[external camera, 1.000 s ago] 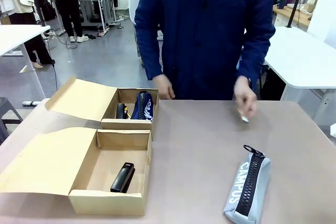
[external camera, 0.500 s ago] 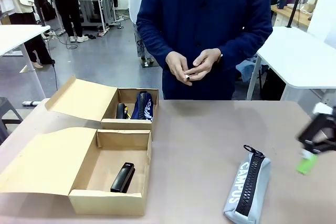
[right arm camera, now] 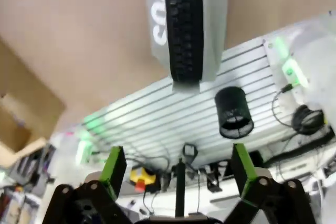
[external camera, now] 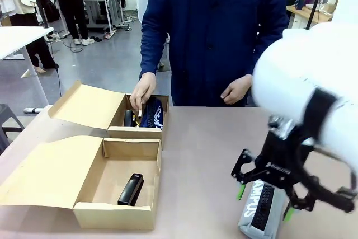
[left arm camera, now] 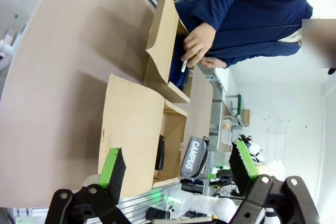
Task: Place items inside the box.
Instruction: Pick up a Pencil pouch or Stapler and place it inside the Mailer Box closest to the robot.
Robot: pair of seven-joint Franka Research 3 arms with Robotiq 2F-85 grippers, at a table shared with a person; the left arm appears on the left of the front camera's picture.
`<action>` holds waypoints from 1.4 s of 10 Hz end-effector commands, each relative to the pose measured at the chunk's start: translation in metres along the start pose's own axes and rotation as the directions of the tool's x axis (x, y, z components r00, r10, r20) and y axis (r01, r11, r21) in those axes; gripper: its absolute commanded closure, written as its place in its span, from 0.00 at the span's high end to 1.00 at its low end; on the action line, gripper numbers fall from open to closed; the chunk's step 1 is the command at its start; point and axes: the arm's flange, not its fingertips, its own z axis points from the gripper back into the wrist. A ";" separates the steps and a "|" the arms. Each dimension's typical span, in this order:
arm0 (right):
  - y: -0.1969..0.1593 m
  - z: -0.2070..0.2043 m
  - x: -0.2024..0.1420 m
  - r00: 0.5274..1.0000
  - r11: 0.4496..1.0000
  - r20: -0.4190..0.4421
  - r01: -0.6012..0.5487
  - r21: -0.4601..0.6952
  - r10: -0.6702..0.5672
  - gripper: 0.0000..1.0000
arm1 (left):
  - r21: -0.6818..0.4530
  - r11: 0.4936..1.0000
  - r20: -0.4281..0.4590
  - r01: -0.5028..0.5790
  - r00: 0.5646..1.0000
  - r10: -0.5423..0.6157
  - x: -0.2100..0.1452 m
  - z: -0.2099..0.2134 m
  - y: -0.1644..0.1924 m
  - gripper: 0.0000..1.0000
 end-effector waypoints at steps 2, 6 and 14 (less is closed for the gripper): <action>0.010 -0.031 0.035 0.994 0.993 0.031 0.105 -0.048 -0.104 1.00 | -0.023 1.000 0.006 0.019 1.000 -0.019 0.000 0.000 0.000 1.00; 0.006 -0.061 0.089 0.973 0.986 0.164 0.163 0.024 -0.164 1.00 | -0.023 1.000 0.006 0.019 1.000 -0.019 0.000 0.000 0.000 1.00; -0.007 -0.068 0.103 0.980 0.990 0.147 0.139 -0.029 -0.134 0.00 | -0.023 1.000 0.006 0.019 1.000 -0.019 0.000 0.000 0.000 1.00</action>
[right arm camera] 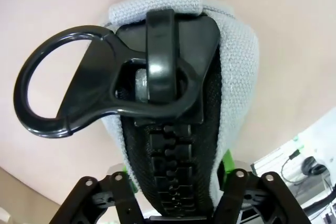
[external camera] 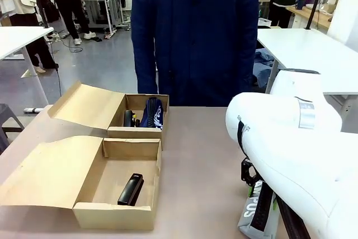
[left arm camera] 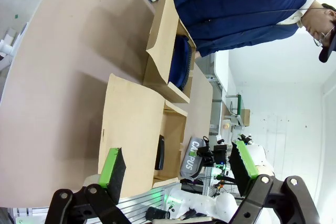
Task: Place items inside the box.
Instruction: Pick up a Pencil pouch or Stapler and place it inside the Mailer Box closest to the robot.
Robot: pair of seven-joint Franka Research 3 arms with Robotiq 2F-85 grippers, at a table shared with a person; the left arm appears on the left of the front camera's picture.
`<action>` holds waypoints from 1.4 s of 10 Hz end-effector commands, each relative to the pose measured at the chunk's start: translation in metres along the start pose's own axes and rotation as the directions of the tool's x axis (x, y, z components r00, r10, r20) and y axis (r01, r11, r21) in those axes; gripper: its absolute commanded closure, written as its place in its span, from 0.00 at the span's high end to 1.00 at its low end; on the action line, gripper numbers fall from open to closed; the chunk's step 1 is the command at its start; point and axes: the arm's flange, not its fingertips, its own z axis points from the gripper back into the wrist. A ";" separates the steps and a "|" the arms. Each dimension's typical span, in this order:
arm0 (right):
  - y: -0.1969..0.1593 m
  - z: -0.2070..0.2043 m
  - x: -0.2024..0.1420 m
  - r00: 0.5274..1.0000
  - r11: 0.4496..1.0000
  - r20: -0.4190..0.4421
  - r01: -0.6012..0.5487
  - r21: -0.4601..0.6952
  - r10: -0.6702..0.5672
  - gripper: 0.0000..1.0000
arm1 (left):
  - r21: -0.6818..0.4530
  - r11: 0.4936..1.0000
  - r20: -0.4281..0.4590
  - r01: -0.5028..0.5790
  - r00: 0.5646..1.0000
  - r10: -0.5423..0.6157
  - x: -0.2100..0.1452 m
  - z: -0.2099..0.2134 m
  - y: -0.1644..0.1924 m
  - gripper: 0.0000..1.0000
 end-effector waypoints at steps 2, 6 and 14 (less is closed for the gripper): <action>-0.016 -0.006 -0.001 0.999 1.000 -0.033 -0.023 -0.001 0.023 0.00 | -0.023 1.000 0.006 0.019 1.000 -0.018 0.000 -0.001 0.000 1.00; -0.020 0.015 -0.011 0.996 0.997 -0.054 -0.071 0.013 0.072 0.00 | -0.023 1.000 0.006 0.019 1.000 -0.018 0.000 -0.001 0.000 1.00; -0.020 0.101 -0.067 0.906 0.915 -0.136 -0.385 0.120 0.400 0.00 | -0.023 1.000 0.006 0.019 1.000 -0.018 0.000 -0.001 0.000 1.00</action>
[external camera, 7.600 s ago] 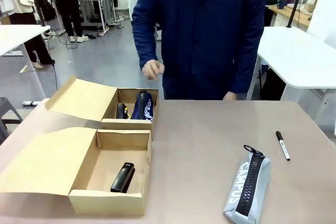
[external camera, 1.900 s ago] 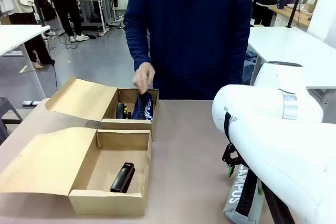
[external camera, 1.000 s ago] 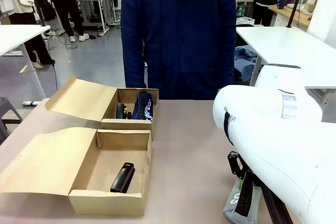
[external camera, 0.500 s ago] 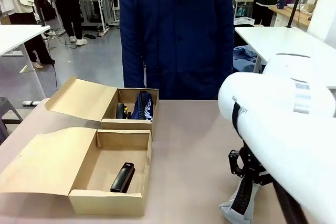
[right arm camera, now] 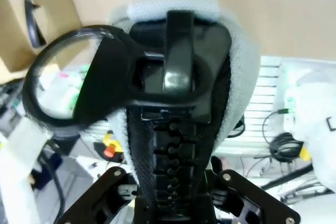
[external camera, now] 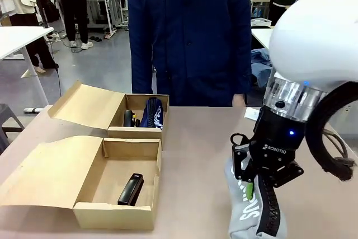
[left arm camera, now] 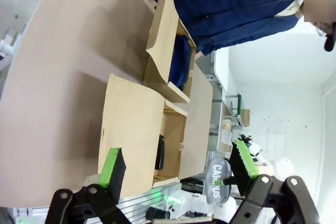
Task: Place items inside the box.
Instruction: Pick up a Pencil pouch or Stapler and place it inside the Mailer Box closest to the robot.
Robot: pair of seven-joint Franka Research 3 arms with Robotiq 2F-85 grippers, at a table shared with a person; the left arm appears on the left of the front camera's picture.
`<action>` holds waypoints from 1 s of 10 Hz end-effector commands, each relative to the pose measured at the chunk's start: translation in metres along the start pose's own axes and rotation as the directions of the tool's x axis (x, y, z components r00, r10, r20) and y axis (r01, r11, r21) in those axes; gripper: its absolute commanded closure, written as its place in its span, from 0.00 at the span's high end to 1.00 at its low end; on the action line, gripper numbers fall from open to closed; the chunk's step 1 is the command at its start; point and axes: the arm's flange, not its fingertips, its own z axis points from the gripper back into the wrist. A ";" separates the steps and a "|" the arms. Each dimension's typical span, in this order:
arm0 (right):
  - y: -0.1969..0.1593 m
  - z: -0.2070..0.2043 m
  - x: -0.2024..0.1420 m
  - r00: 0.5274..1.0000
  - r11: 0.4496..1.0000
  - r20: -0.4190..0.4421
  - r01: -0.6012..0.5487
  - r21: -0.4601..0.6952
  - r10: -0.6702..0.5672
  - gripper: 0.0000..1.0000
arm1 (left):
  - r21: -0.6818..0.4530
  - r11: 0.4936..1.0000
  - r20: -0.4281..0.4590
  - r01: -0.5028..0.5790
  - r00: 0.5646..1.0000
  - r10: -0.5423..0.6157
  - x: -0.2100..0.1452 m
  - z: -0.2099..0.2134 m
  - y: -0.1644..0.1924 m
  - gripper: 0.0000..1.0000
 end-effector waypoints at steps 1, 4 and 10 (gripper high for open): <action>-0.025 -0.014 0.033 0.987 0.987 0.056 0.154 -0.044 -0.151 0.00 | -0.022 1.000 0.006 0.018 1.000 -0.018 0.000 -0.001 0.000 1.00; -0.021 -0.012 0.023 0.995 0.995 0.037 0.096 -0.035 -0.095 0.07 | -0.022 1.000 0.006 0.018 1.000 -0.018 0.000 -0.001 0.000 1.00; 0.015 0.010 0.049 0.936 0.939 0.119 -0.339 0.060 0.331 0.07 | -0.022 1.000 0.006 0.018 1.000 -0.018 0.000 -0.001 0.000 1.00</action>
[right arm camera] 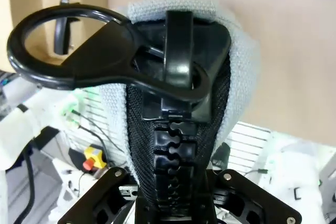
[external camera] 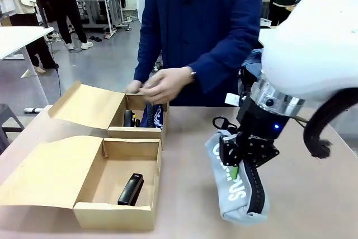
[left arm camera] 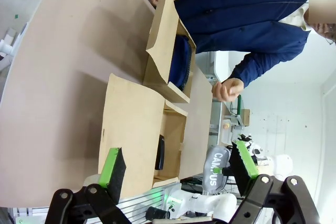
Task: Place items inside the box.
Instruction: Pick up a Pencil pouch or Stapler and place it inside the Mailer Box closest to the robot.
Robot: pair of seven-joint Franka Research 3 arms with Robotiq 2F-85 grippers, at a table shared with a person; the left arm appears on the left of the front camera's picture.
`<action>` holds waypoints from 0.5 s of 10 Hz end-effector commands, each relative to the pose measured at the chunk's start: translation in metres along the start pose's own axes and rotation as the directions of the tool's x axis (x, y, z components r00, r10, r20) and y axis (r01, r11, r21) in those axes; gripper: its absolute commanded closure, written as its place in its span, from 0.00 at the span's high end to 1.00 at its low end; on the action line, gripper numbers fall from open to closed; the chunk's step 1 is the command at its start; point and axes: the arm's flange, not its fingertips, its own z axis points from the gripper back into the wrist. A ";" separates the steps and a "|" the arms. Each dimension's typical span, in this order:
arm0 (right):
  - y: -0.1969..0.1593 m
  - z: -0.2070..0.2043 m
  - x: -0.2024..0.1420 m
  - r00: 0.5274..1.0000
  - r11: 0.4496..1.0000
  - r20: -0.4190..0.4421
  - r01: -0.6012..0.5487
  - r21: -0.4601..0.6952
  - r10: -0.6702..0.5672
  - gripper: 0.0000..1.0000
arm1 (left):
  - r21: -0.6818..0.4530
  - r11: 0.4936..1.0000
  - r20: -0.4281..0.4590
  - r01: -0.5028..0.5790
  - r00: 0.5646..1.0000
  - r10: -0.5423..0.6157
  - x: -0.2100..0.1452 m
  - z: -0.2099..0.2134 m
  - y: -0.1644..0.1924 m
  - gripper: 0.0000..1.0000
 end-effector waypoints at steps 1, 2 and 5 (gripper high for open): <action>-0.040 0.017 0.014 0.998 0.989 -0.055 -0.004 0.150 0.012 0.07 | -0.022 1.000 0.006 0.019 1.000 -0.019 0.000 -0.001 0.000 1.00; -0.088 0.027 0.002 1.000 0.961 -0.025 0.011 0.277 -0.004 0.07 | -0.022 1.000 0.006 0.019 1.000 -0.019 0.000 -0.001 0.000 1.00; -0.181 0.014 -0.027 0.998 0.848 0.063 -0.008 0.530 -0.030 0.07 | -0.022 1.000 0.006 0.019 1.000 -0.019 0.000 -0.001 0.000 1.00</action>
